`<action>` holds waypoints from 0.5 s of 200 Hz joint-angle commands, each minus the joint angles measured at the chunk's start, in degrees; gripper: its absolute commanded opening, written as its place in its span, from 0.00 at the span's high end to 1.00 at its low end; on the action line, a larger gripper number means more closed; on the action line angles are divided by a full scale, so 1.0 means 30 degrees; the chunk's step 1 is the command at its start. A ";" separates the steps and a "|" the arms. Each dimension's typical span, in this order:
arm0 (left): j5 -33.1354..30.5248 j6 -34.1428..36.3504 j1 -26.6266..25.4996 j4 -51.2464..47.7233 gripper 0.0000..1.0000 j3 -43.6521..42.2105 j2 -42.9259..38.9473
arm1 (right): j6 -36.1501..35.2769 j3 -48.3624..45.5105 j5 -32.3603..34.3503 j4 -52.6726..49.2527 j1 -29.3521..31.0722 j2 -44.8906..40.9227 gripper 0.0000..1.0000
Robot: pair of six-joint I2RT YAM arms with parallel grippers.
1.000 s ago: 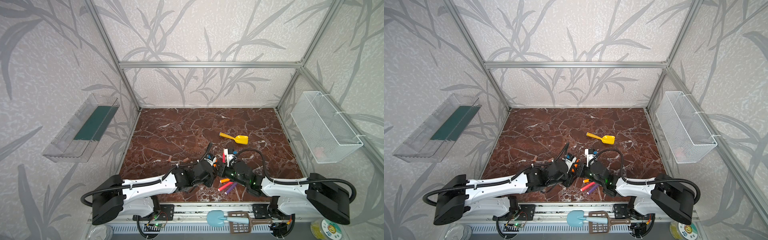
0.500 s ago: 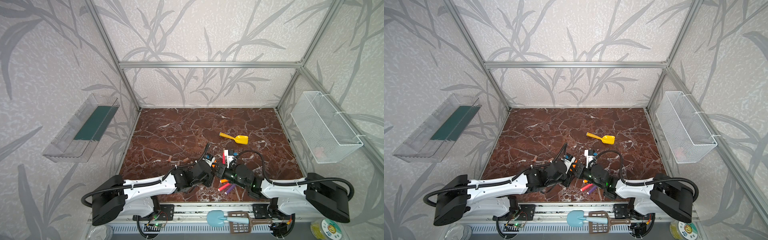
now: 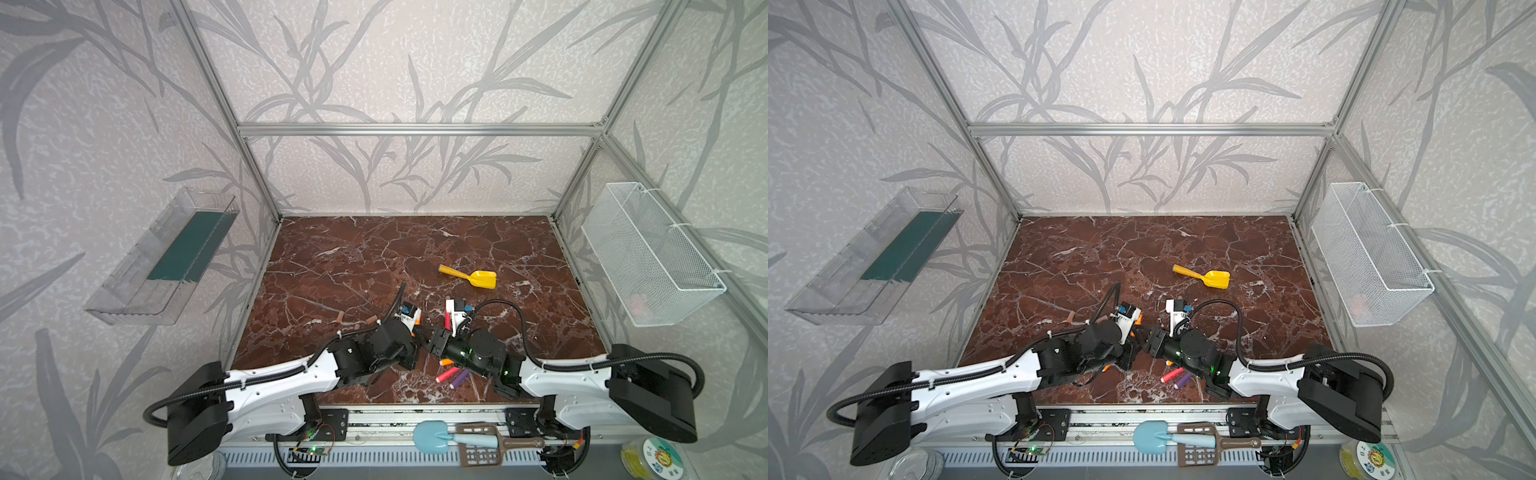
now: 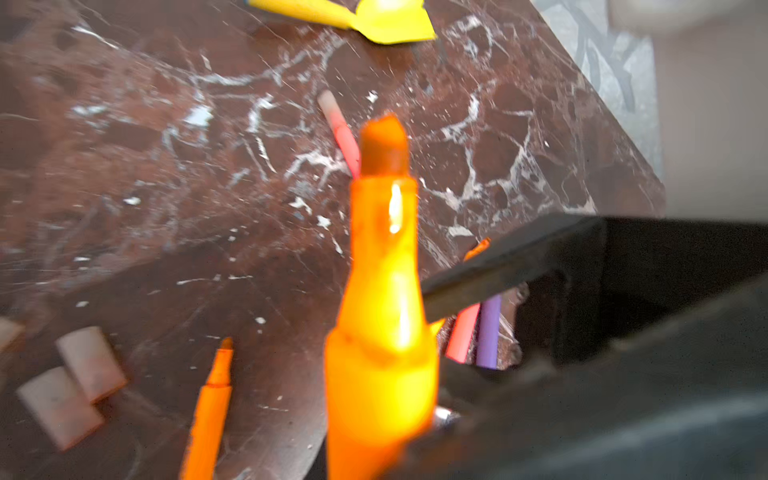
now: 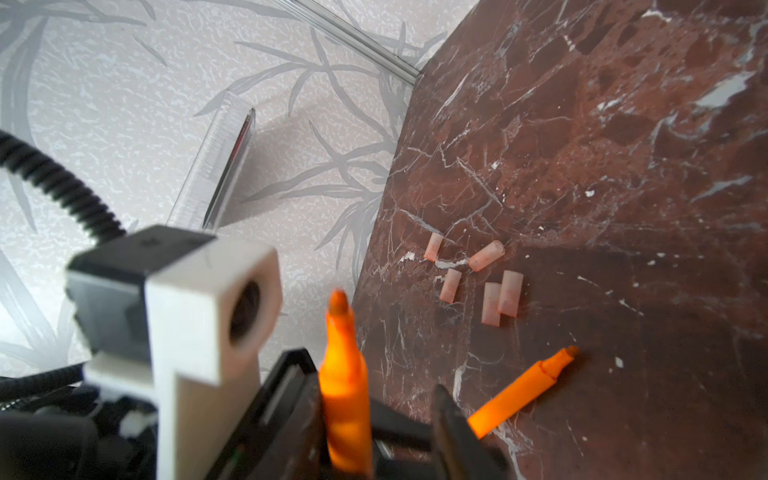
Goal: Insert the pens into the pen caps
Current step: 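Raise the orange highlighter with the left gripper while the right reaches toward the caps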
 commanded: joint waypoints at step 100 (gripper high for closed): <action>-0.1166 -0.1065 1.3420 -0.5494 1.00 0.0640 -0.5444 | -0.7840 1.0699 0.3517 -1.7482 0.0126 0.4499 0.53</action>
